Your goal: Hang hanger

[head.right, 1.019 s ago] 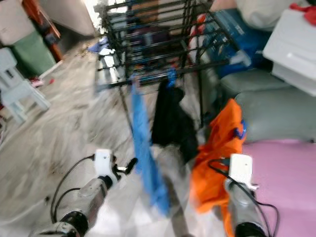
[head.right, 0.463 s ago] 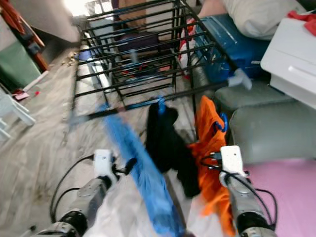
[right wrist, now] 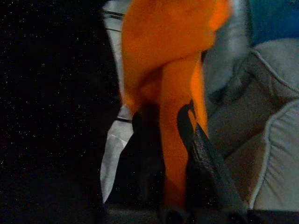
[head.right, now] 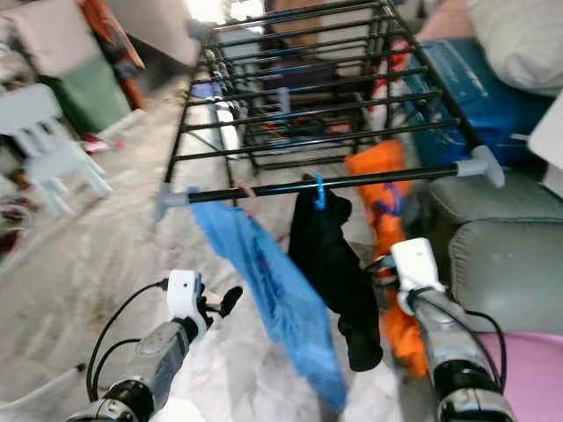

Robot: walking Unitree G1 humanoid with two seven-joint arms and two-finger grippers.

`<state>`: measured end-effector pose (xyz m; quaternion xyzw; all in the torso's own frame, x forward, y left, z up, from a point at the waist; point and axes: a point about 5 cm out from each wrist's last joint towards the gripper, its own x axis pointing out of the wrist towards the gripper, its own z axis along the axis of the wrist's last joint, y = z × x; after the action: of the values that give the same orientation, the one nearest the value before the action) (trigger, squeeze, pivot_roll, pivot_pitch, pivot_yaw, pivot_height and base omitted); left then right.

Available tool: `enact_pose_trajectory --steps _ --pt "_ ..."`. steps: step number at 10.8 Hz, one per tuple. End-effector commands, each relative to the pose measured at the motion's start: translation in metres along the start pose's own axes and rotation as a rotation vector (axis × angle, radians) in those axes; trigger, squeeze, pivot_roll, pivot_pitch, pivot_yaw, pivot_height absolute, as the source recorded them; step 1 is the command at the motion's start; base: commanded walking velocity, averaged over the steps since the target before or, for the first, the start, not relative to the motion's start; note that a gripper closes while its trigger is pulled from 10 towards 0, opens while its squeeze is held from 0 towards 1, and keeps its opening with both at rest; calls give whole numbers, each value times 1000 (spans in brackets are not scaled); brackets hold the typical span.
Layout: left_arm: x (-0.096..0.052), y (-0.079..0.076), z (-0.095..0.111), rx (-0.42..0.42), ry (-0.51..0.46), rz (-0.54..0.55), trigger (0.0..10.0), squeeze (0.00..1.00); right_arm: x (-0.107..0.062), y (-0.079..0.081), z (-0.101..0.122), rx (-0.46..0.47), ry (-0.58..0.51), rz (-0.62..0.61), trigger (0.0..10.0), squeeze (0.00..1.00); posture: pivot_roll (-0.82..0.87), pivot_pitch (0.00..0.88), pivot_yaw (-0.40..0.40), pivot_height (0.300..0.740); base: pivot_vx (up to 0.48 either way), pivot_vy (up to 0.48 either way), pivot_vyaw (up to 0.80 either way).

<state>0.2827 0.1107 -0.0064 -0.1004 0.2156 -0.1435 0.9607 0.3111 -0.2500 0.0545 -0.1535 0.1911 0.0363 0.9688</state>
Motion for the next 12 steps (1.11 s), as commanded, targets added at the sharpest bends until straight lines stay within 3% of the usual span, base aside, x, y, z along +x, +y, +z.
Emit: enact_pose_trajectory --steps 1,4,7,12 --pt "0 3 1 16 6 7 10000 0 3 1 23 -18 -93 7 10000 0 -139 0 150 740 0 0 0" --pt "-1 5 1 29 14 10 10000 0 2 0 25 -30 -96 -31 10000 0 -135 0 152 740 0 0 0" --pt "0 5 2 35 16 11 10000 0 -7 -2 10 36 -88 -139 10000 0 -139 0 157 740 0 0 0" --pt "0 0 0 30 25 -10 10000 0 -9 -33 34 21 -161 -246 10000 0 -142 0 151 740 0 0 0"
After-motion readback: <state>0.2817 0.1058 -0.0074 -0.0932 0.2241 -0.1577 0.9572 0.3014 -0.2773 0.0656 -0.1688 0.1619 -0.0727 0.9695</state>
